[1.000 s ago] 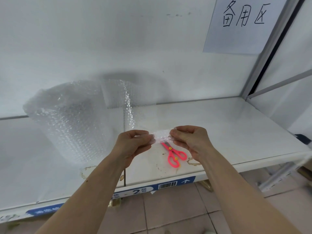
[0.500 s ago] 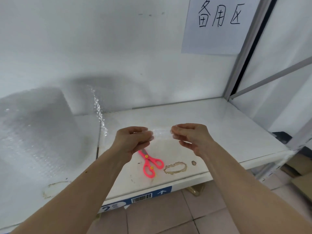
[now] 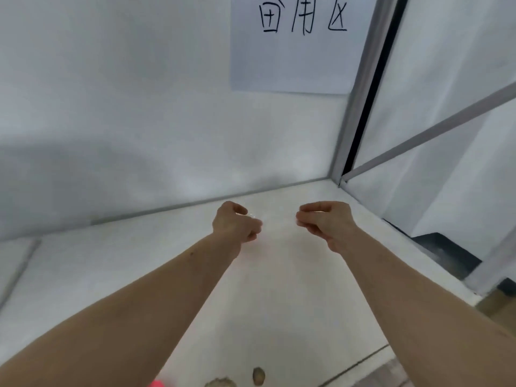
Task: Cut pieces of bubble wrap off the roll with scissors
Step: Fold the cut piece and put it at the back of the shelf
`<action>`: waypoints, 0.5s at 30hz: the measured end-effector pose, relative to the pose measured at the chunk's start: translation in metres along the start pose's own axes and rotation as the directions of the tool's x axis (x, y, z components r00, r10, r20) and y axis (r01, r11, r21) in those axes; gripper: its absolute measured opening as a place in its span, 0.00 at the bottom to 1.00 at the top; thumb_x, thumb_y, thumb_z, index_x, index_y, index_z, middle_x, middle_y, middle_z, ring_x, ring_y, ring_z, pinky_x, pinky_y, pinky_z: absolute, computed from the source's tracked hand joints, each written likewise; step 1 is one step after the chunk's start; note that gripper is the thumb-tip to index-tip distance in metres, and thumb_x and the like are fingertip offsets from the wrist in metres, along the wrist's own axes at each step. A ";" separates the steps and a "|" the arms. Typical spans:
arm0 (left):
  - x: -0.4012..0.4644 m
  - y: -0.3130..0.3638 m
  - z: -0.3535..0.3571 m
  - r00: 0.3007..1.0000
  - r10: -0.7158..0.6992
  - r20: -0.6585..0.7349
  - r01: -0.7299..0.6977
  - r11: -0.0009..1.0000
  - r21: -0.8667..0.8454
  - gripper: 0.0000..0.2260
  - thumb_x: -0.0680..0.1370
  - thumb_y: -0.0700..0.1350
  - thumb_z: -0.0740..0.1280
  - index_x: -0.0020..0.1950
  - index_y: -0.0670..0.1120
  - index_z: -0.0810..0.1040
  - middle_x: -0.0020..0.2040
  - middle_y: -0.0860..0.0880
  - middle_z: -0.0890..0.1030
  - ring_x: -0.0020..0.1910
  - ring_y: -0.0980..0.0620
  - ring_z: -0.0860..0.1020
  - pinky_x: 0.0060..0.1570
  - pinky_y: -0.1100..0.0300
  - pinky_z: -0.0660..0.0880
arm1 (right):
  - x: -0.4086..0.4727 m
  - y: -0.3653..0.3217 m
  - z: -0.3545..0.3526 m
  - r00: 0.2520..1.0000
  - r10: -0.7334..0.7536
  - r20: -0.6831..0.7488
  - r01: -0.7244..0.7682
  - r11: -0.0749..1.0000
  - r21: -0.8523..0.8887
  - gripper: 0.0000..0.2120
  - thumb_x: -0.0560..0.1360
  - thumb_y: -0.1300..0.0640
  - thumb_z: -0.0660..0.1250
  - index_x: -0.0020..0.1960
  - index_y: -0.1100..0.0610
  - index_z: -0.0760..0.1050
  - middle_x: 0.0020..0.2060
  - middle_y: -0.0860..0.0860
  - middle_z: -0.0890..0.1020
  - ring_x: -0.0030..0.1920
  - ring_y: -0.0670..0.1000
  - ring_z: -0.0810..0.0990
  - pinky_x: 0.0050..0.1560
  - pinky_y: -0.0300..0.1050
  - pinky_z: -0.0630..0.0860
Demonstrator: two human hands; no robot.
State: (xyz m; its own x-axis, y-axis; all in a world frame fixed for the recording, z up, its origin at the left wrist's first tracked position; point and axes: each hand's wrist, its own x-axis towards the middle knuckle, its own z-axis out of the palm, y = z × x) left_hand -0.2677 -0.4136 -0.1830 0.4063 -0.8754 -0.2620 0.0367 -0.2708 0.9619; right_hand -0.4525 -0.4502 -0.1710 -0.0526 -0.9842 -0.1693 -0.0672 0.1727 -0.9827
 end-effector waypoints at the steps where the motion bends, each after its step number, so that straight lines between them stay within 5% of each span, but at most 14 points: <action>1: 0.014 0.001 0.014 1.000 0.007 -0.005 -0.007 0.999 0.035 0.16 0.68 0.33 0.74 0.47 0.45 0.71 0.49 0.36 0.83 0.40 0.42 0.83 0.48 0.50 0.82 | 0.017 0.000 -0.006 1.000 -0.009 -0.006 0.009 1.000 -0.028 0.08 0.67 0.71 0.76 0.42 0.62 0.81 0.42 0.61 0.85 0.39 0.54 0.85 0.39 0.39 0.79; 7: 0.077 0.012 0.072 0.987 0.159 0.000 -0.152 0.942 0.299 0.19 0.66 0.37 0.73 0.52 0.45 0.70 0.48 0.42 0.80 0.42 0.43 0.82 0.42 0.54 0.80 | 0.097 -0.005 -0.024 0.978 -0.144 -0.153 0.086 0.938 -0.336 0.10 0.66 0.67 0.77 0.46 0.61 0.83 0.39 0.54 0.84 0.37 0.50 0.81 0.36 0.36 0.77; 11: 0.106 0.019 0.095 0.977 0.210 0.020 -0.202 0.904 0.376 0.18 0.65 0.36 0.73 0.48 0.46 0.70 0.49 0.43 0.79 0.46 0.42 0.82 0.46 0.51 0.81 | 0.132 -0.005 -0.022 0.952 -0.256 -0.170 0.161 0.887 -0.432 0.10 0.67 0.68 0.75 0.48 0.61 0.82 0.44 0.55 0.85 0.45 0.52 0.82 0.47 0.40 0.76; 15: 0.122 0.021 0.106 0.961 0.274 0.031 -0.262 0.874 0.408 0.14 0.65 0.35 0.72 0.42 0.47 0.69 0.46 0.44 0.80 0.43 0.43 0.82 0.39 0.53 0.81 | 0.158 0.001 -0.015 0.930 -0.320 -0.178 0.184 0.829 -0.528 0.09 0.68 0.65 0.74 0.47 0.57 0.83 0.44 0.52 0.85 0.51 0.53 0.82 0.53 0.46 0.78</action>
State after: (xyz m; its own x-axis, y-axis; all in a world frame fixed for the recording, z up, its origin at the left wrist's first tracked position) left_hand -0.3144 -0.5683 -0.2032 0.3724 -0.9280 0.0090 -0.4472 -0.1709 0.8780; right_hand -0.4757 -0.6046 -0.1979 -0.2052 -0.9638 0.1704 -0.5919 -0.0165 -0.8058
